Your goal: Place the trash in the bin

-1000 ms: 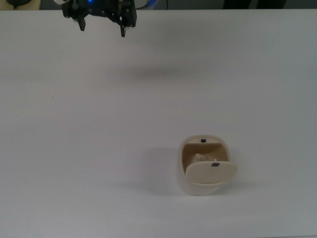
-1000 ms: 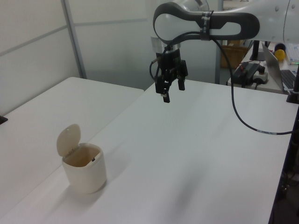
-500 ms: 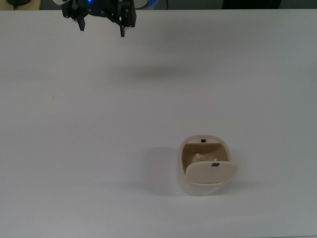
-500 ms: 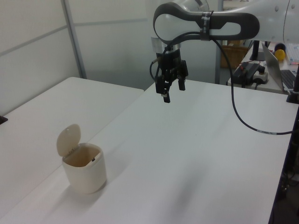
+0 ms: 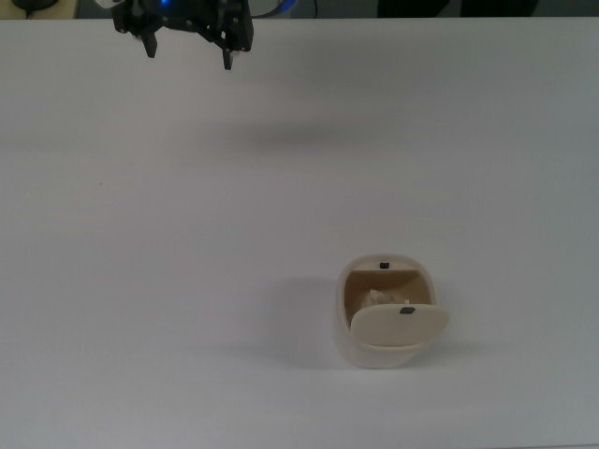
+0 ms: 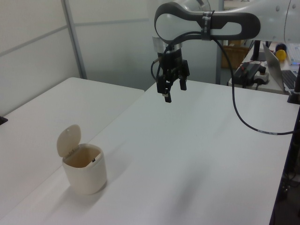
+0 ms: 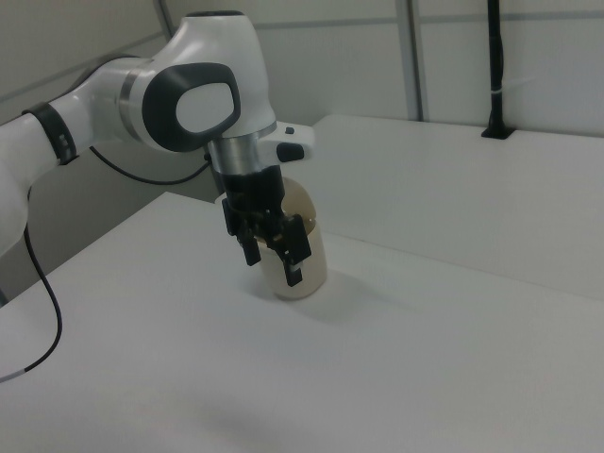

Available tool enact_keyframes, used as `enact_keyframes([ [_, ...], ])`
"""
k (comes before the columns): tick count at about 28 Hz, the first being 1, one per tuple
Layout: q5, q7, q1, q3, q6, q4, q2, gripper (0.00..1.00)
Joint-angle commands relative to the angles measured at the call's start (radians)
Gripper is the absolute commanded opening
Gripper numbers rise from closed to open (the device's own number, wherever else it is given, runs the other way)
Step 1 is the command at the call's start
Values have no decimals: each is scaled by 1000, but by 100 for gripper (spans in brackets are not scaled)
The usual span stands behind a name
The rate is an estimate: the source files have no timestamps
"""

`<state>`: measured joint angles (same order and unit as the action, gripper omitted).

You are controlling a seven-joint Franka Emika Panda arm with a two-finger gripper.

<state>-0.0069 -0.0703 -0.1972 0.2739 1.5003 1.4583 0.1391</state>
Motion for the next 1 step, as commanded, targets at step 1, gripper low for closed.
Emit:
enact_keyframes([
  [1,-19,-5,-7,8,-14,13,-10,100],
])
